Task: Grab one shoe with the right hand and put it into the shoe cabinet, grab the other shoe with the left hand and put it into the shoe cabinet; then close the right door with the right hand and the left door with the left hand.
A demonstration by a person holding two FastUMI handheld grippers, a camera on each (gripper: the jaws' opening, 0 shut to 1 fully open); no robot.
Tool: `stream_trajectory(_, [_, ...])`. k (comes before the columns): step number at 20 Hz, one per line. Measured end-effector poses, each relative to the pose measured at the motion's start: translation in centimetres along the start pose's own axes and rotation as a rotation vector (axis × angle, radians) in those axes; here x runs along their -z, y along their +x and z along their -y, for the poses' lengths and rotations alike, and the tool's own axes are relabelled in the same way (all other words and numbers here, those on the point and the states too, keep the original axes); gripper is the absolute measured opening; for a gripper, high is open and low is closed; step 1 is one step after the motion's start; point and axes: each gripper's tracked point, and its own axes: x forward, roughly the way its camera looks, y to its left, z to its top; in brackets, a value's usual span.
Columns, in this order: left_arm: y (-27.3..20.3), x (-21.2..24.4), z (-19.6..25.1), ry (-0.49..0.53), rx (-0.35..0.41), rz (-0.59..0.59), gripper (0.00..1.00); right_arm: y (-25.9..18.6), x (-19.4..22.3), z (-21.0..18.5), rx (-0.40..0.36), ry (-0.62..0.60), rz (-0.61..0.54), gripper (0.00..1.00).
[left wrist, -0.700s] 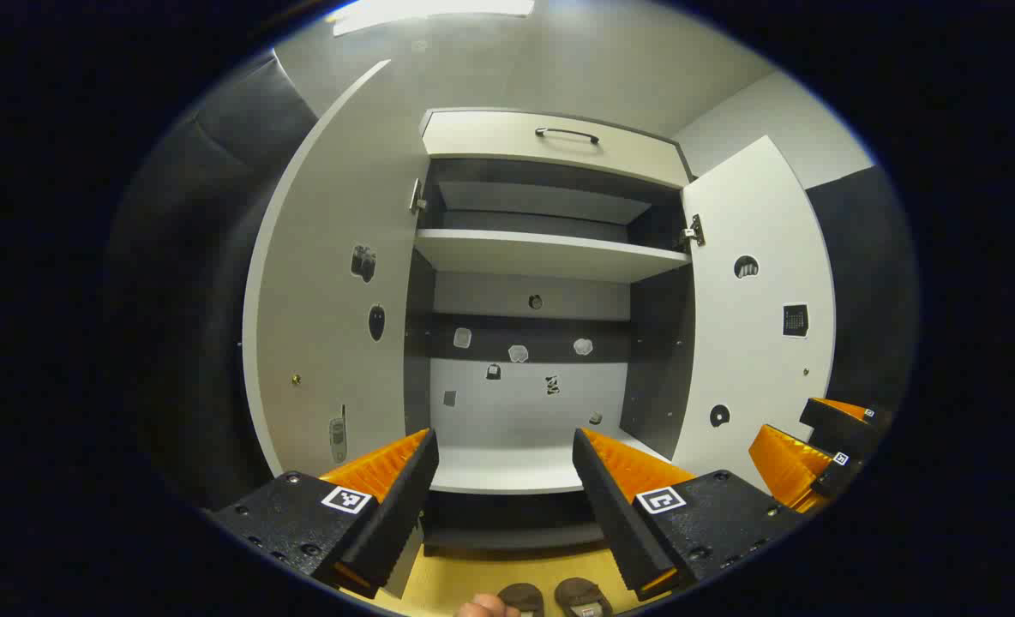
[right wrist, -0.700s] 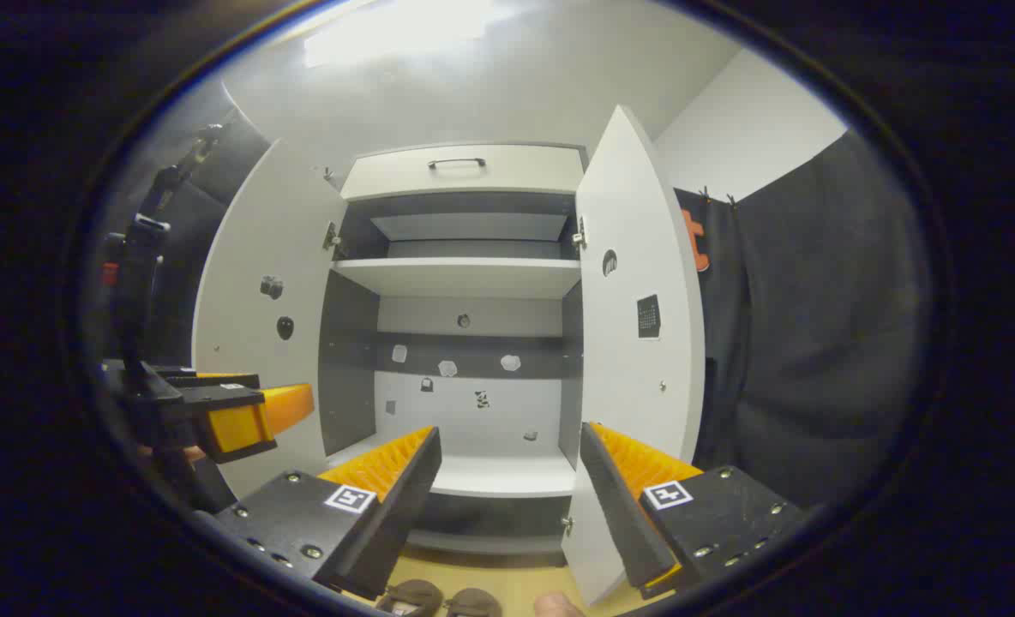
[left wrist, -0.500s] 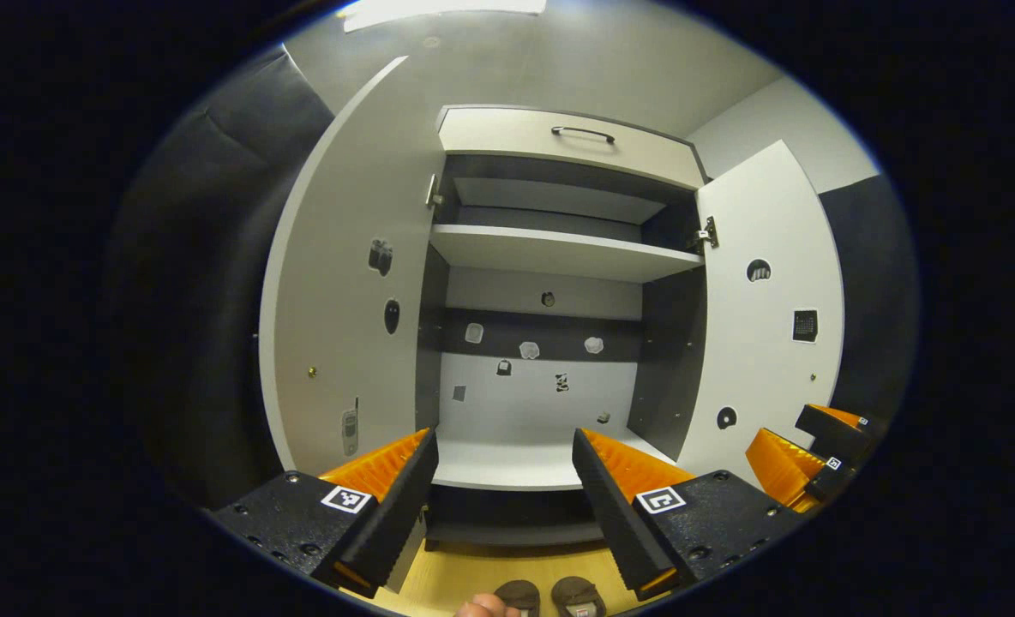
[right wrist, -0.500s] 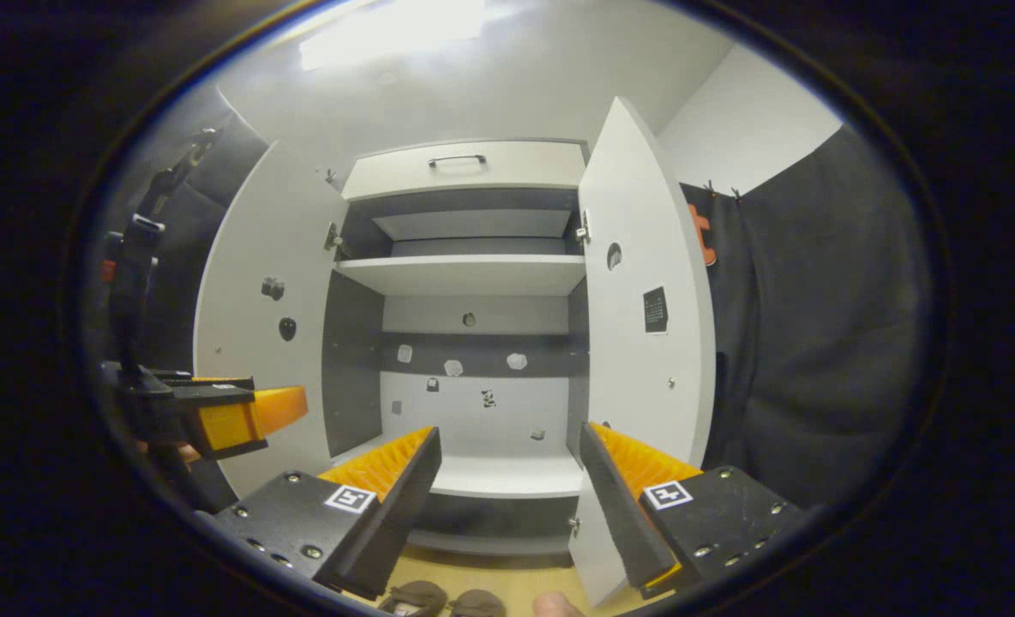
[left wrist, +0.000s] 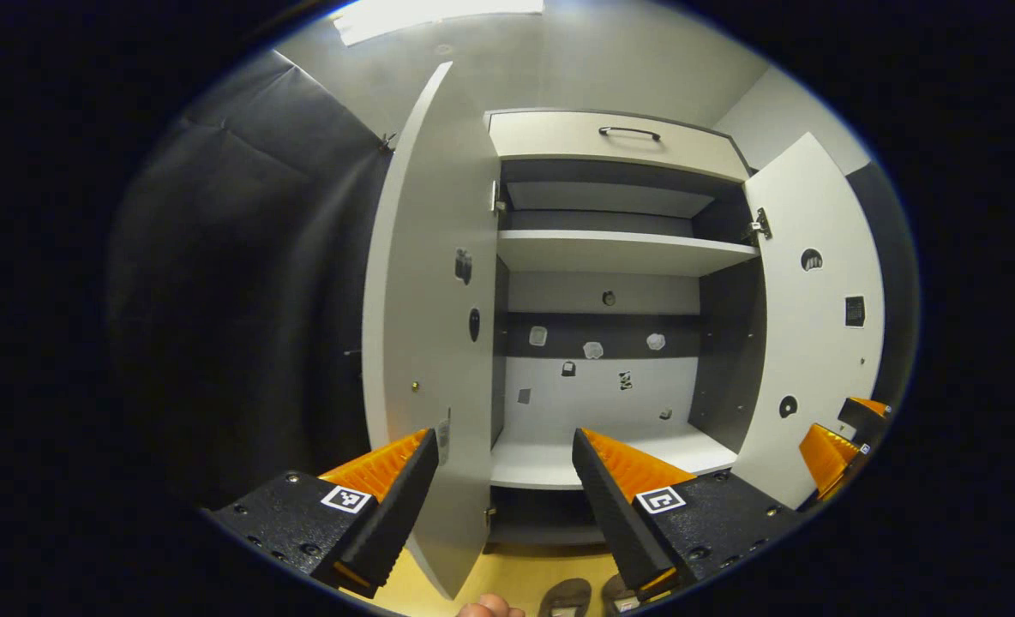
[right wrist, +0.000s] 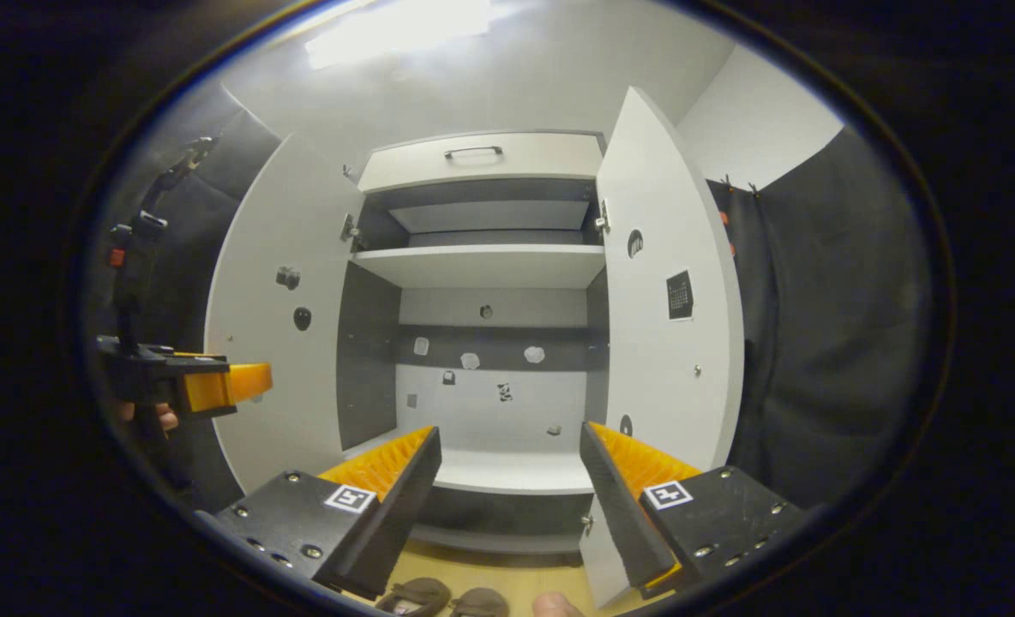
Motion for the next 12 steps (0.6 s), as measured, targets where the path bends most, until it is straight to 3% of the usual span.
stream_trajectory(6, [-0.3, -0.2, -1.1, -0.007, -0.030, 0.000, 0.94, 0.0, 0.7, -0.9, -0.023, 0.016, -0.016, 0.98])
stream_trajectory(12, [-0.4, 0.2, -1.1, 0.018, -0.035, -0.012, 0.94, -0.9, 4.6, -3.0, -0.062, 0.020, -0.094, 0.98])
